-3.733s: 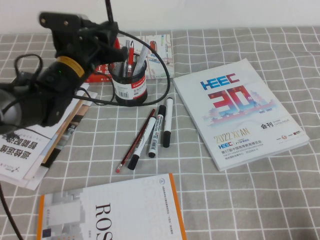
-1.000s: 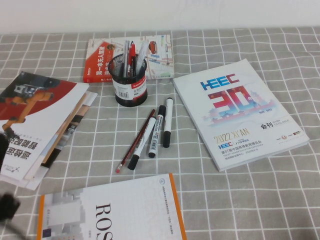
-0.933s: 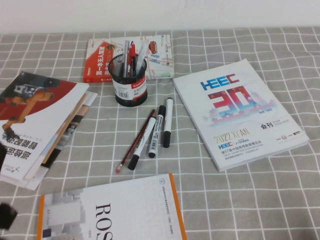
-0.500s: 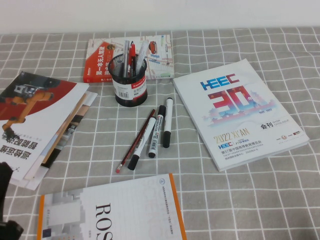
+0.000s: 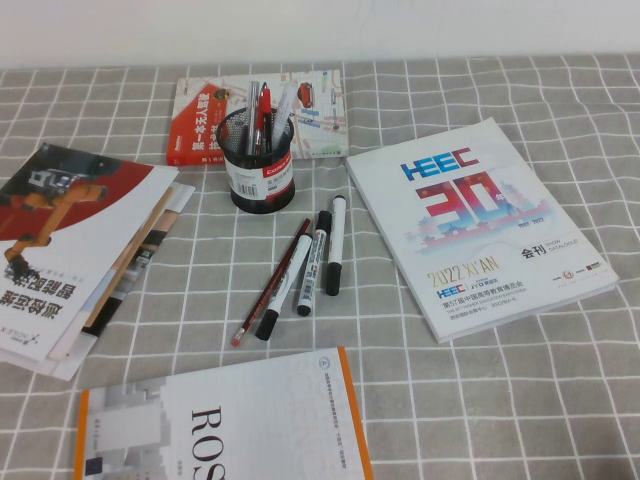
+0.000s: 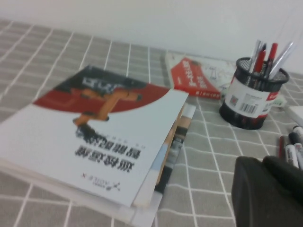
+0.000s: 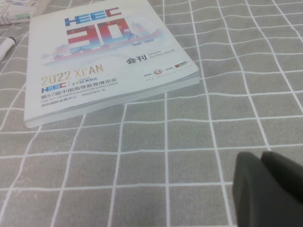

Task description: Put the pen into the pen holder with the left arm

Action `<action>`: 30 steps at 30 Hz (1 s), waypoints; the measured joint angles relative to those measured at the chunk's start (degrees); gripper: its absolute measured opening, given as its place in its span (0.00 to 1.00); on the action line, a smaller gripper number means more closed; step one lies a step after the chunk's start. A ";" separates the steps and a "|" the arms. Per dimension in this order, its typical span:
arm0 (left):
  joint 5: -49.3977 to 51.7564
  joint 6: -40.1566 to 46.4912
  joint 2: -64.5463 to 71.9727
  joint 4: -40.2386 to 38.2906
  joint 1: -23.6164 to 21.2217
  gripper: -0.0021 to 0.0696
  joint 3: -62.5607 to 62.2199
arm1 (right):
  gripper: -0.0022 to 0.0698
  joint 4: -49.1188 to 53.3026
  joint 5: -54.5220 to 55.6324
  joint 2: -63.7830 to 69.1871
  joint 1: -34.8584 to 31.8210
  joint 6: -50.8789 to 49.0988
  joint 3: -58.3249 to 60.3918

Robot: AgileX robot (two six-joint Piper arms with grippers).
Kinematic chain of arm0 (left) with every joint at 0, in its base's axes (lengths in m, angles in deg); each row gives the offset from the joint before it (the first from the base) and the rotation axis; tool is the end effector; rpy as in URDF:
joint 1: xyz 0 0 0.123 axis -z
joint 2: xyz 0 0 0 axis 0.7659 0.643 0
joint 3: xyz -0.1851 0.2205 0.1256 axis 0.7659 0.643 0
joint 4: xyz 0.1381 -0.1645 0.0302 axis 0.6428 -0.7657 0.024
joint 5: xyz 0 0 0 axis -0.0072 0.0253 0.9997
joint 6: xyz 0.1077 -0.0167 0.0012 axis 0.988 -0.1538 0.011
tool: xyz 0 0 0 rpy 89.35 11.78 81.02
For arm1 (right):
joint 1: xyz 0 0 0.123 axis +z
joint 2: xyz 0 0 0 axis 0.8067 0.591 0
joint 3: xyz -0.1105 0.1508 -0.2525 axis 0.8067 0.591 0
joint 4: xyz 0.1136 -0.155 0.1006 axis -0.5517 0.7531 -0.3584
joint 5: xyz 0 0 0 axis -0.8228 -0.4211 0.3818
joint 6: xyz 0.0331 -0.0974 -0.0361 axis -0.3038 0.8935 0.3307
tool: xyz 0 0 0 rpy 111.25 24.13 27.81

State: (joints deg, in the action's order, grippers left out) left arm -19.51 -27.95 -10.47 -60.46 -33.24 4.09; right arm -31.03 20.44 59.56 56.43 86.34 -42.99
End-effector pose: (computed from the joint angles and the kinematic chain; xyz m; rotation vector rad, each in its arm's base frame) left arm 0.0145 0.0160 0.2268 -0.0440 1.7698 -0.1947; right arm 0.0033 0.0054 0.1628 0.0594 1.9006 0.1736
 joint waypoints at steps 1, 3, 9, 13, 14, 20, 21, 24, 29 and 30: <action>0.52 2.90 -1.79 -1.69 -0.11 0.03 0.00 | 0.01 0.00 0.00 0.00 0.00 0.00 0.00; 1.07 8.85 -5.00 -5.48 -0.69 0.03 0.00 | 0.01 0.00 0.00 0.00 0.00 0.00 0.00; -1.41 25.02 -6.59 -17.41 -5.53 0.03 1.69 | 0.01 0.00 0.00 0.00 0.00 0.00 0.00; -8.83 30.36 -6.71 -23.32 -9.26 0.03 6.65 | 0.01 0.00 0.00 0.00 0.00 0.00 0.00; -10.43 30.83 -6.71 -23.99 -9.56 0.03 8.22 | 0.01 0.00 0.00 0.00 0.00 0.00 0.00; -11.29 30.94 -6.71 -25.30 -9.98 0.03 10.21 | 0.01 0.00 0.00 0.00 0.00 0.00 0.00; -10.47 31.15 -6.71 -25.30 -9.98 0.03 10.21 | 0.01 0.00 0.00 0.00 0.00 0.00 0.00; -6.42 31.70 -6.71 -25.40 -9.98 0.03 10.21 | 0.01 0.00 0.00 0.00 0.00 0.00 0.00; -0.25 32.89 -6.71 -25.40 -9.98 0.03 10.31 | 0.01 0.00 0.00 0.00 0.00 0.00 0.00; -0.05 33.04 -6.71 -25.40 -9.98 0.03 10.29 | 0.01 0.00 0.00 0.00 0.00 0.00 0.00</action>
State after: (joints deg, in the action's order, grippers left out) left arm -19.56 5.09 -17.18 -85.86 -43.22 14.38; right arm -31.03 20.44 59.56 56.43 86.34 -42.99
